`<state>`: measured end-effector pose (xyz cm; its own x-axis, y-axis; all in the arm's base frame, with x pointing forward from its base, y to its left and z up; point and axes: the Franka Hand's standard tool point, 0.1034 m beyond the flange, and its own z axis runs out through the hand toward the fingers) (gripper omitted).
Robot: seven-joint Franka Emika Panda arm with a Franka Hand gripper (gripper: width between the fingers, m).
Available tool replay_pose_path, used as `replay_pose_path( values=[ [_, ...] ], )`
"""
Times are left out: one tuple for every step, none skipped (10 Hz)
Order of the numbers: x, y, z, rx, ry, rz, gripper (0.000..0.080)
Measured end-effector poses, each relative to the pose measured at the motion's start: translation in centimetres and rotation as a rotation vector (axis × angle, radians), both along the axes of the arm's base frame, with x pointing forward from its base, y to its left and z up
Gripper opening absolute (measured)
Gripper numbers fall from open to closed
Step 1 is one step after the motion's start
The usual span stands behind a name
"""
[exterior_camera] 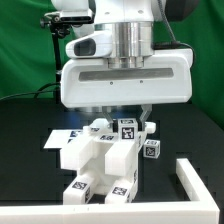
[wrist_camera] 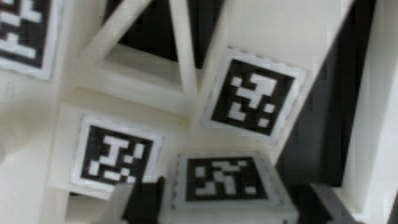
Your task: Assemble chair
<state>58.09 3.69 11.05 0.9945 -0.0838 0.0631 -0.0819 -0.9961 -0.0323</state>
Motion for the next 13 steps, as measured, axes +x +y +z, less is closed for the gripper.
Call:
replay_pose_path(
  values=[
    [0.0, 0.0, 0.0, 0.006, 0.002, -0.065, 0.0282],
    [0.0, 0.0, 0.0, 0.015, 0.003, -0.126, 0.0282],
    [0.2, -0.5, 0.1, 0.033, 0.004, -0.274, 0.0282],
    [0.3, -0.5, 0.1, 0.035, 0.006, -0.345, 0.0282],
    [0.3, -0.5, 0.0, 0.049, 0.011, -0.484, 0.0282],
    [0.3, -0.4, 0.0, 0.062, 0.016, -0.605, 0.0282],
    [0.3, -0.4, 0.0, 0.069, 0.02, -0.69, 0.0282],
    [0.3, -0.4, 0.0, 0.077, 0.024, -0.761, 0.0282],
    [0.3, -0.3, 0.0, 0.091, 0.03, -0.86, 0.0282],
    [0.4, -0.4, 0.0, 0.104, 0.034, -0.918, 0.0282],
    [0.5, -0.8, 0.1, 0.114, 0.035, -0.941, 0.0282],
    [0.7, -1.4, 0.1, 0.123, 0.034, -0.953, 0.0282],
    [1.0, -2.1, 0.1, 0.131, 0.033, -0.964, 0.0282]
  ],
)
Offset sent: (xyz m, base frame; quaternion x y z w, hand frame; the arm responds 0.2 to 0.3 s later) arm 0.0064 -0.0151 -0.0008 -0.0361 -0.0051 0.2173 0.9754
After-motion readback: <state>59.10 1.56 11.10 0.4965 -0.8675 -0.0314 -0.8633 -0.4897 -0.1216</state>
